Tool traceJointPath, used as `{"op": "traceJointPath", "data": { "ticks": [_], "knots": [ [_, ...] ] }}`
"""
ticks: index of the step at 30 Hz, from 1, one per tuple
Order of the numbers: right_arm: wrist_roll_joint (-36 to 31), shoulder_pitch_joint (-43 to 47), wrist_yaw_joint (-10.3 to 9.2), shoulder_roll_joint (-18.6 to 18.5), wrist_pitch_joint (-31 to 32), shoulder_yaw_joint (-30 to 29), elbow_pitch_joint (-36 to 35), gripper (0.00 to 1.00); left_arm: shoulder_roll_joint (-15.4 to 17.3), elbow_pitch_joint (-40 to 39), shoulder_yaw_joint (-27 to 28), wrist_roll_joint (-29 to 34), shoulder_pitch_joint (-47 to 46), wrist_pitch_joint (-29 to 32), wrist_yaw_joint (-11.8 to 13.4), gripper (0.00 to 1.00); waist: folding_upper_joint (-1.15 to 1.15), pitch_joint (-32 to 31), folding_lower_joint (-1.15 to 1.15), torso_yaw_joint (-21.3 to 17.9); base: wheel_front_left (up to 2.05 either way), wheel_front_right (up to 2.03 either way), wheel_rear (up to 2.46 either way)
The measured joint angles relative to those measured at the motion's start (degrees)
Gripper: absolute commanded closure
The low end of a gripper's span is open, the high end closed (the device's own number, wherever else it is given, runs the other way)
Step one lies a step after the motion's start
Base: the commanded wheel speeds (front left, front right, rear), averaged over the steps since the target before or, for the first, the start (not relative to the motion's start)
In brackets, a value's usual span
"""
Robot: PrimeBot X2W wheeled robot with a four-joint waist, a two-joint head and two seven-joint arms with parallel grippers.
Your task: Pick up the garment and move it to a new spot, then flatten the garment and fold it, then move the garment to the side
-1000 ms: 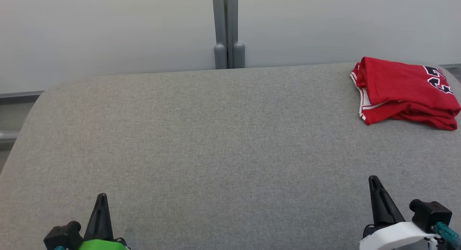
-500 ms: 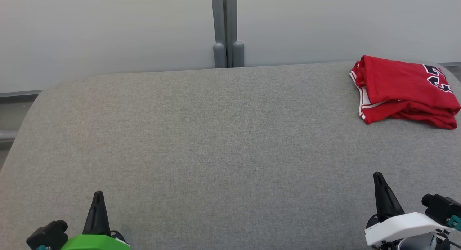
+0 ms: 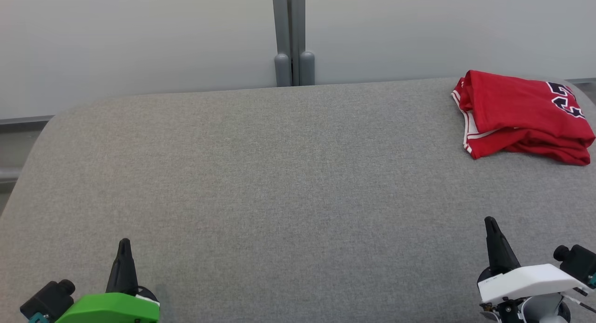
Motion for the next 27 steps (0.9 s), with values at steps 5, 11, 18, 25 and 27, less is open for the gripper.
{"op": "traceJointPath", "data": {
  "ticks": [5,11,18,25,27],
  "knots": [
    [3.9,-0.5,0.00,0.1,1.0,-0.3,0.2,1.00,0.0,0.0,0.1,-3.8,-0.4,1.0,0.0,1.00,0.00,0.1,0.00,-0.1,0.00,0.00,0.00],
    [8.0,-1.1,-0.01,0.2,2.0,-0.7,0.5,1.00,0.0,-0.1,0.3,-8.1,-1.1,2.1,-0.1,1.00,0.00,0.2,0.00,-0.1,0.00,0.00,0.00],
    [12.7,-2.1,-0.02,0.4,3.3,-1.2,0.8,1.00,0.1,-0.1,0.4,-13.2,-1.6,3.3,-0.3,1.00,0.00,0.3,0.00,-0.2,0.00,0.00,0.00],
    [17.2,-2.7,-0.03,0.5,4.5,-1.6,1.1,1.00,0.1,-0.2,0.6,-17.7,-2.4,4.4,-0.5,1.00,0.00,0.5,0.00,-0.3,0.00,0.00,0.00],
    [18.3,-2.9,-0.03,0.6,4.6,-1.7,1.2,1.00,0.1,-0.2,0.6,-18.7,-2.6,4.6,-0.5,1.00,0.00,0.5,0.00,-0.3,0.00,0.00,0.00]
  ]
}}
